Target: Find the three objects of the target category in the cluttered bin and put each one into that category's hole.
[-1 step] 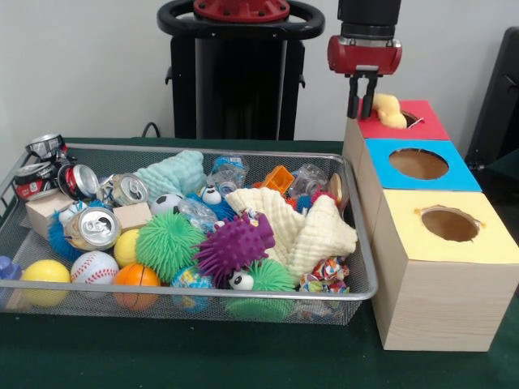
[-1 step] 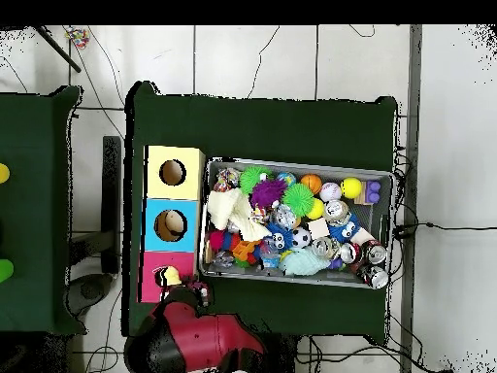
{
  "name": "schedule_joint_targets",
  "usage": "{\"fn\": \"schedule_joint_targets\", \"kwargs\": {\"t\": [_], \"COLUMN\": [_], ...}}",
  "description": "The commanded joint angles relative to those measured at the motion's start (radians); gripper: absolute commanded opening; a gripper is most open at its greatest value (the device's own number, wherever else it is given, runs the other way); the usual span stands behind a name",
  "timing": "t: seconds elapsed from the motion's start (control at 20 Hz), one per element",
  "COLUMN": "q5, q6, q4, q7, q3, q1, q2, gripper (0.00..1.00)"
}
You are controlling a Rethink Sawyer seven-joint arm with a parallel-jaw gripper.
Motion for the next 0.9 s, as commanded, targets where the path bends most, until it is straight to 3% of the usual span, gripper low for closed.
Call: {"fn": "schedule_joint_targets", "kwargs": {"t": [0.05,0.6,0.9], "q5": [-0.039,-0.031,-0.049], "q6": [0.084,0.049,0.058], "q4": [-0.073,-0.071,-0.052], "q7": [0.062,0.084,0.068], "q3": [0.064,0.063,0.102], "q1": [-0.013,-0.005,-0.051], "q2": [0.044,0.067,0.046], "gripper": [1.0,1.0,1.0]}}
